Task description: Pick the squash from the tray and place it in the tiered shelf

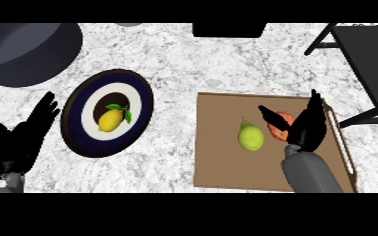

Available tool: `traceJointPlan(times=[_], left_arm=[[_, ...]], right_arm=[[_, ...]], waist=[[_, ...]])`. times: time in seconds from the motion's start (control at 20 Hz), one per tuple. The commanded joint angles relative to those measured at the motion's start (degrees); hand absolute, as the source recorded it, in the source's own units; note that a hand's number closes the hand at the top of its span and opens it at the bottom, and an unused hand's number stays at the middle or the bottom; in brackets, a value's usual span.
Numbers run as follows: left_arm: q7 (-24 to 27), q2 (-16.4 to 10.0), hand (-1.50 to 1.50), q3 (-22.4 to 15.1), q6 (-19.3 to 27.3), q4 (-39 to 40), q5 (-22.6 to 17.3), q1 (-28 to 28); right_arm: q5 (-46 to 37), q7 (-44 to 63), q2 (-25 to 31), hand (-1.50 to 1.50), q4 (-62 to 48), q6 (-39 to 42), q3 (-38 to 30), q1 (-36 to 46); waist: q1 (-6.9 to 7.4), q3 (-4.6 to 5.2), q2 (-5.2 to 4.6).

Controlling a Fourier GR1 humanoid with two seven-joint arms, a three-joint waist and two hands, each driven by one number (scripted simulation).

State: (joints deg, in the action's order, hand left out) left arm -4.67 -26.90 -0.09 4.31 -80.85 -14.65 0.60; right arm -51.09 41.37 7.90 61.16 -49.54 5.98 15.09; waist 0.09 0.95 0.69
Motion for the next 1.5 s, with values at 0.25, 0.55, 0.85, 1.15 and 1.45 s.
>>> traceJointPlan(times=[0.25, 0.55, 0.85, 1.15, 1.45], left_arm=[[-1.50, 0.35, 0.00, -0.26, 0.20, -0.84, -0.11, -0.36], [1.76, 1.15, 0.00, 0.08, -0.19, 0.62, 0.44, 1.82], [0.28, 1.58, 0.00, -0.09, -0.60, -0.59, 0.44, 1.65], [2.42, 2.61, 0.00, 0.73, 0.04, 1.58, 1.60, 0.49], [1.63, 3.59, 0.00, 0.68, -0.44, 1.28, 2.52, 0.21]], right_arm=[[-7.69, 23.64, -0.30, -1.50, -2.77, 32.79, 5.07, 6.45], [-9.19, 35.32, -2.13, -1.50, 3.10, 50.48, 7.78, 10.82], [-7.63, 38.79, -1.31, -1.50, 8.84, 61.16, 4.66, 13.47], [-9.47, 38.44, -1.98, -1.50, 12.99, 61.97, 3.95, 6.65], [-12.13, 34.00, -1.52, -1.50, 14.13, 60.80, 1.25, 3.75]], waist=[[0.58, -0.40, 0.05], [-0.55, -0.62, 0.09], [-0.57, -0.85, -0.21], [-0.79, -0.87, -0.34], [-0.17, -0.93, -0.61]])
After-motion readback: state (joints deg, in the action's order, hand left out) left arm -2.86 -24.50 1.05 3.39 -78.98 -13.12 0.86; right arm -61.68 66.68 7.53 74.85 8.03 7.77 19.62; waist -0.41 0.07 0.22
